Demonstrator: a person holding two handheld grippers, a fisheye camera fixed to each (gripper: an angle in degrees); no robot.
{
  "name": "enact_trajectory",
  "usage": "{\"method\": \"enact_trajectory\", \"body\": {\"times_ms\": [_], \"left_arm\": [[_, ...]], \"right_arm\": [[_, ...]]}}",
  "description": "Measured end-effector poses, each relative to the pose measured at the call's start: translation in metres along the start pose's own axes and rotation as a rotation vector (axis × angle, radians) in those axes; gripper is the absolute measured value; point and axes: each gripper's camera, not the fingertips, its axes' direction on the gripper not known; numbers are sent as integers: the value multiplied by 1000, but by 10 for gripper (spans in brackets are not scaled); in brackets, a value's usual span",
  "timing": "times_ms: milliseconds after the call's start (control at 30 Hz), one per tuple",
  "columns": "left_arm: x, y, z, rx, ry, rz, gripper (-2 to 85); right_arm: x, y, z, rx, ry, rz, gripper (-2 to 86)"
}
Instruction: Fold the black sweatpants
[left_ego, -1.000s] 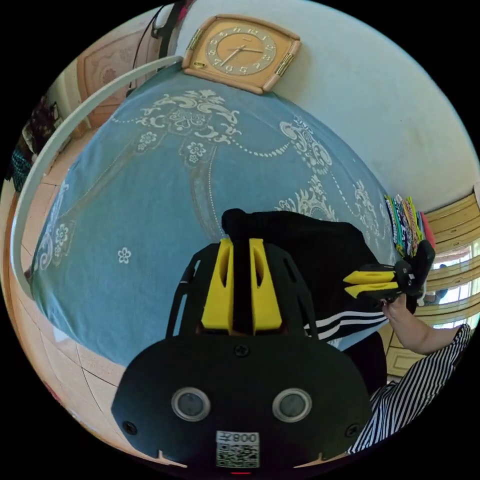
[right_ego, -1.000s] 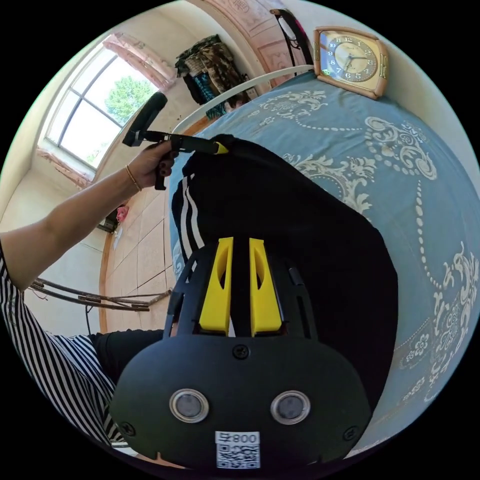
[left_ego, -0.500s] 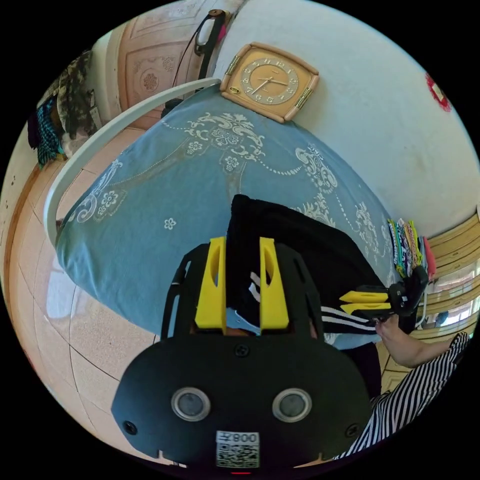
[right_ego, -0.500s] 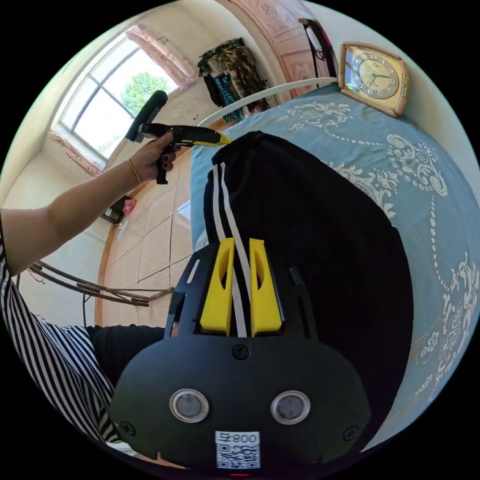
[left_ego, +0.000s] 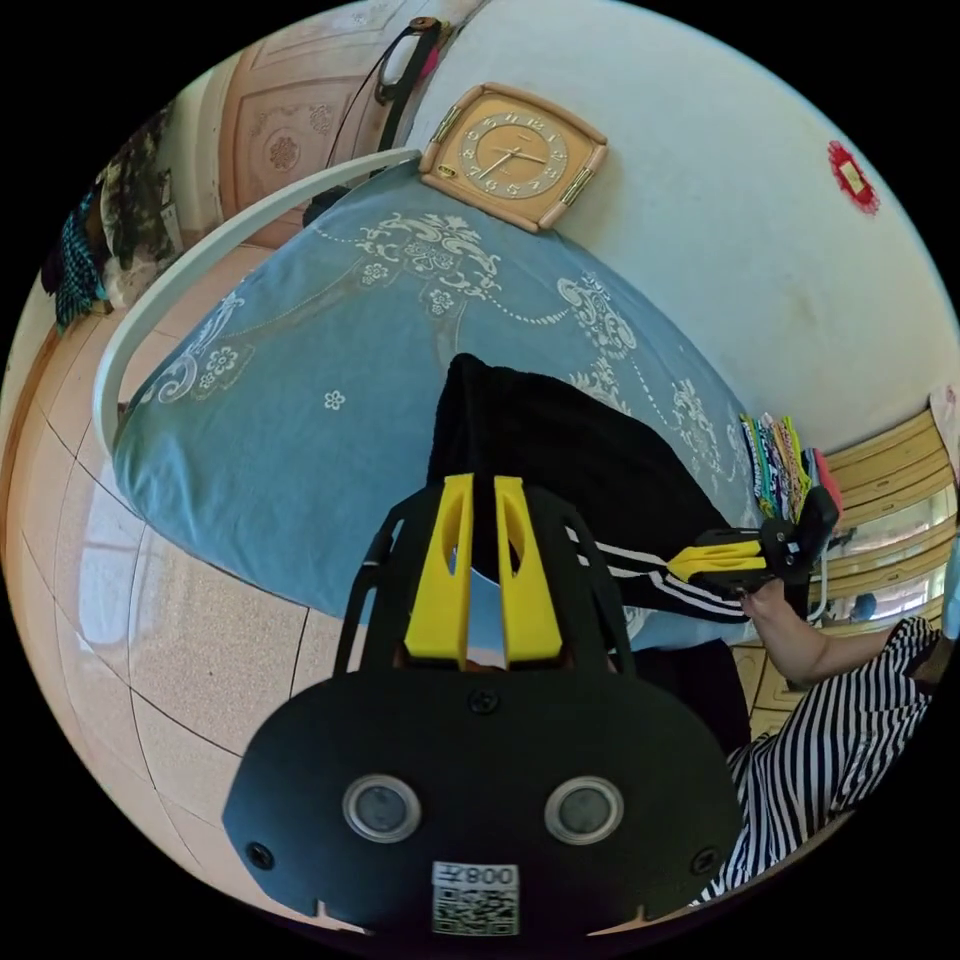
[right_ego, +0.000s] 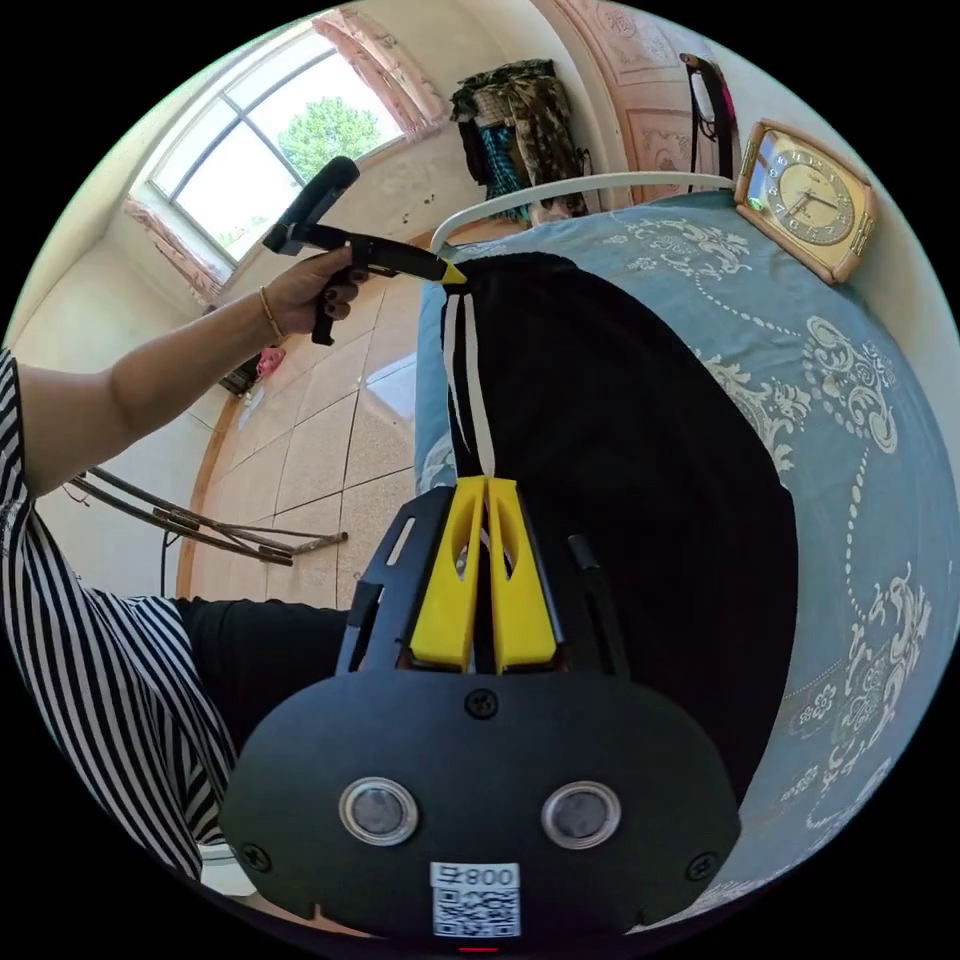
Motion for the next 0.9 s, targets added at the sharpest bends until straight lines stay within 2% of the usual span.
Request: {"method": "enact_trajectory", "body": {"times_ms": [100,200,333,400,500,633,767,900], "left_arm": [[3,12,30,-82,-44,-65,62],[10,24,39,-28,-30,-164,75],[64,35,32,94,-188,-120,73],[95,37,40,109,-189,-55,64],[146,36,71,73,-138,48,30],[189,32,140,-114,-252,96,8],[217,26,153,-134,-235,89,4],[263,20,167,-149,-335,112,2]], "right_arm": [[-7,14,18,-78,-6,1,4],[-9,29,44,-178,-15,33,6],[-7,55,34,-138,-68,85,9],[-8,68,27,-120,-82,107,11],[-12,91,7,-76,-80,150,15],[-22,143,-42,18,-55,203,16],[-25,226,-95,71,35,333,11],[-24,304,-121,58,107,492,6]]}}
